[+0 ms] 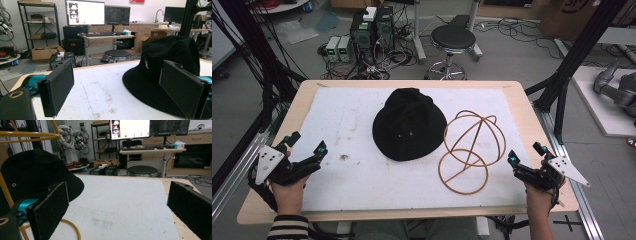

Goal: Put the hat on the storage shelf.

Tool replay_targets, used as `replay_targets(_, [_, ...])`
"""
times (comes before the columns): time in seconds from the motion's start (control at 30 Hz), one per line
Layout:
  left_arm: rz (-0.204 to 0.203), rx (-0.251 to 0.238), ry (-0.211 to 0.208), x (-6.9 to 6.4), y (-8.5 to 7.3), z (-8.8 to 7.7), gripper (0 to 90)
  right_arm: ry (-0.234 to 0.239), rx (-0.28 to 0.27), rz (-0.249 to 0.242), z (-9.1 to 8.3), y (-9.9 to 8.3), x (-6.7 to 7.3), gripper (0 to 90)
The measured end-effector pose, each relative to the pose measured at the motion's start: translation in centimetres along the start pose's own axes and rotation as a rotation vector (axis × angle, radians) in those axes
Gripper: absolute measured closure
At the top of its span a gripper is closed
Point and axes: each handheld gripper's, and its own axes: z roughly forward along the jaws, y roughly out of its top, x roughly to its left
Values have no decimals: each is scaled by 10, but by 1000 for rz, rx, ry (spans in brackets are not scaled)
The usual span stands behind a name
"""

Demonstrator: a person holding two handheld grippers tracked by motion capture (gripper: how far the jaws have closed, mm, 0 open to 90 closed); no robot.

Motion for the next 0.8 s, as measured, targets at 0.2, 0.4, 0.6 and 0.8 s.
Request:
replay_targets(0.2, [-4,-2,-3,0,0,1,129,1,4,2,0,0,1,34])
replay_targets(0.4, [-8,1,-8,-1,1,2,131,1,7,2,0,0,1,34])
replay_targets(0.6, [-4,1,-21,-6,6,6,132,2,7,-2,0,-1,1,34])
replay_targets(0.8, [-11,-14,-36,-12,15,13,134,0,7,0,-1,-1,1,34])
